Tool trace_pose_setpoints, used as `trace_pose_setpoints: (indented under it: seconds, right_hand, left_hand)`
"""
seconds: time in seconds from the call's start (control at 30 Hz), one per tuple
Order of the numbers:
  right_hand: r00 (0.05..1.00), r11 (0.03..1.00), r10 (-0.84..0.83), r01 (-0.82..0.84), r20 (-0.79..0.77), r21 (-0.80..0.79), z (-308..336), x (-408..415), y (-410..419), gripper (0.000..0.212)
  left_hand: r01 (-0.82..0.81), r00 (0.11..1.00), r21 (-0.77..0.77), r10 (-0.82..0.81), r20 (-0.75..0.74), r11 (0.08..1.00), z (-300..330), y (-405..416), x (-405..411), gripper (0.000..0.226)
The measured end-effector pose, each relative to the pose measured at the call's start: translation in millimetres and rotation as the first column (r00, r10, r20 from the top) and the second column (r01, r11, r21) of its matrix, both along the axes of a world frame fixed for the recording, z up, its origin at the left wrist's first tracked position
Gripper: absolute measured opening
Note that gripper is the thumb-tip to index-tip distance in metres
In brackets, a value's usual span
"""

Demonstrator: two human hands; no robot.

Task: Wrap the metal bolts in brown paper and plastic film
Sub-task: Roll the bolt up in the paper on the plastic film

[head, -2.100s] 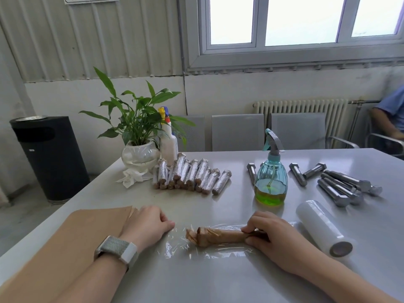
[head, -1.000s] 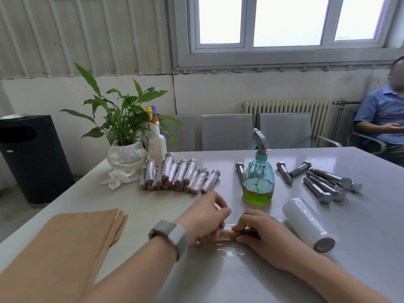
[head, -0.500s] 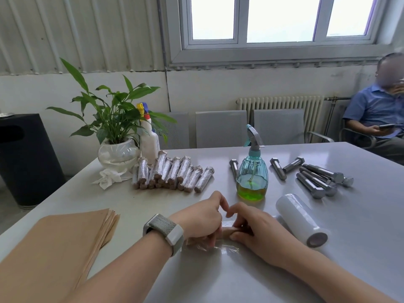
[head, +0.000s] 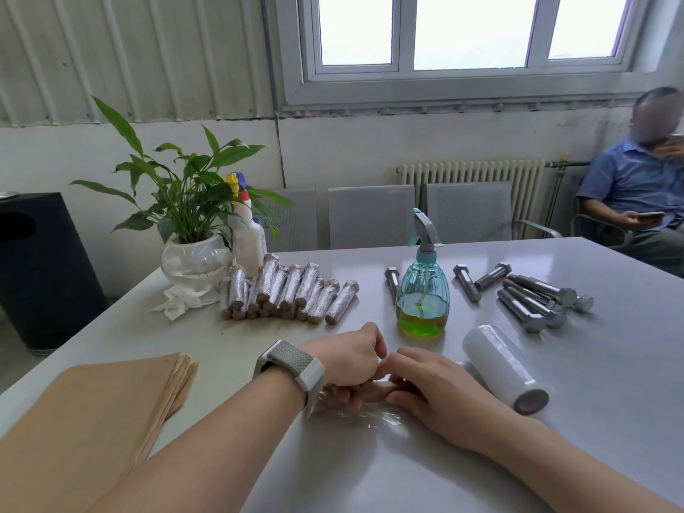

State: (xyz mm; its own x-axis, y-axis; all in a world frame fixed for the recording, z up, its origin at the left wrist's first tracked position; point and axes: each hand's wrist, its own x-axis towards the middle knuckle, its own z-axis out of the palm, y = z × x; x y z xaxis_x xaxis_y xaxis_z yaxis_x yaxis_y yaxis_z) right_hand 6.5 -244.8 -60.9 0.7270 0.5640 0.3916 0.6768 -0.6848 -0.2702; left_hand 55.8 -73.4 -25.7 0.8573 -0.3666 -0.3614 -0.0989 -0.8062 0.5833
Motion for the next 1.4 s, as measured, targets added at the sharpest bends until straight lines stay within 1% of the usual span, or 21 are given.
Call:
trace_pose_setpoints:
  seconds: [0.07, 0.17, 0.3, 0.4, 0.47, 0.5, 0.53, 0.57, 0.6, 0.63, 0.67, 0.7, 0.73, 0.83, 0.9, 1.03, 1.2, 1.27, 1.33, 1.4]
  right_hand:
    - [1.0, 1.0, -0.004, 0.004, 0.001, -0.002, 0, -1, 0, 0.02]
    - [1.0, 1.0, -0.002, 0.002, 0.005, -0.012, 0, -1, 0, 0.019]
    - [1.0, 1.0, -0.003, 0.003, 0.003, -0.011, 1, -1, 0, 0.015]
    - [1.0, 1.0, 0.004, -0.003, 0.011, -0.026, 1, 0, 0, 0.009]
    - [1.0, 1.0, 0.005, -0.005, 0.009, -0.023, 1, 0, 0, 0.009]
    - [1.0, 1.0, 0.004, -0.004, 0.005, -0.021, 1, 0, 0, 0.009]
    - [1.0, 1.0, 0.003, -0.003, -0.001, -0.021, 1, 0, 0, 0.009]
    - [1.0, 1.0, 0.002, -0.002, -0.006, -0.019, 1, 0, 0, 0.009]
    - [1.0, 1.0, 0.0, 0.0, -0.008, -0.017, 1, 0, 0, 0.008]
    - [1.0, 1.0, -0.002, 0.002, -0.009, -0.015, 2, 0, 0, 0.008]
    - [1.0, 1.0, -0.004, 0.004, -0.012, -0.013, 2, 0, 0, 0.008]
    - [1.0, 1.0, -0.004, 0.004, -0.018, -0.013, 3, 0, 1, 0.008]
    - [1.0, 1.0, -0.004, 0.004, -0.023, -0.014, 3, 0, 1, 0.007]
    - [1.0, 1.0, -0.01, 0.009, -0.029, -0.016, 3, 0, 2, 0.006]
    - [0.999, 1.0, -0.015, 0.014, -0.034, -0.02, 2, 1, 1, 0.007]
    - [0.996, 0.999, -0.038, 0.038, -0.076, -0.003, 2, 2, 0, 0.01]
    - [0.984, 0.995, -0.102, 0.104, -0.148, 0.006, 4, 4, 4, 0.031]
    - [0.986, 0.991, -0.136, 0.137, -0.098, 0.004, 2, 4, 11, 0.031]
    - [0.986, 0.986, -0.166, 0.165, -0.027, -0.033, -1, 3, 19, 0.032]
    - [0.983, 0.982, -0.185, 0.184, -0.01, -0.047, -3, 3, 22, 0.031]
  left_hand:
    - [0.01, 1.0, 0.03, -0.011, 0.023, 0.999, 2, 0, 0, 0.026]
    - [0.039, 0.997, 0.072, -0.043, 0.063, 0.997, 4, 0, -1, 0.025]
    - [0.008, 0.999, 0.021, -0.009, 0.051, 1.0, 5, 2, -5, 0.027]
    - [-0.029, 0.999, -0.087, 0.031, 0.019, 0.996, 7, 10, -12, 0.027]
    - [-0.049, 0.999, -0.218, 0.053, 0.01, 0.975, 7, 18, -21, 0.025]
    - [-0.052, 0.998, -0.297, 0.064, 0.03, 0.953, 6, 23, -25, 0.024]
    - [-0.041, 0.993, -0.359, 0.079, 0.091, 0.933, 5, 29, -29, 0.023]
    - [-0.009, 0.974, -0.374, 0.093, 0.207, 0.927, 3, 36, -32, 0.023]
    - [0.034, 0.93, -0.321, 0.087, 0.356, 0.946, 1, 43, -35, 0.022]
    - [0.061, 0.863, -0.213, 0.056, 0.502, 0.975, -1, 50, -37, 0.02]
    - [0.064, 0.794, -0.094, 0.006, 0.608, 0.994, -4, 56, -39, 0.017]
    - [0.058, 0.746, -0.008, -0.038, 0.664, 0.998, -7, 60, -41, 0.012]
    - [0.066, 0.722, 0.031, -0.069, 0.689, 0.997, -9, 62, -42, 0.009]
    - [0.115, 0.681, 0.064, -0.125, 0.721, 0.991, -15, 58, -43, 0.014]
    - [0.102, 0.664, 0.076, -0.124, 0.737, 0.992, -18, 54, -42, 0.016]
    - [0.071, 0.699, 0.029, -0.07, 0.711, 0.997, -26, 49, -42, 0.018]
    - [0.052, 0.723, 0.046, -0.069, 0.688, 0.998, -29, 44, -41, 0.023]
    - [0.043, 0.718, 0.037, -0.057, 0.694, 0.998, -30, 44, -40, 0.022]
    - [0.033, 0.712, 0.032, -0.046, 0.7, 0.999, -32, 44, -40, 0.021]
    - [0.025, 0.708, 0.046, -0.05, 0.704, 0.999, -33, 43, -42, 0.022]
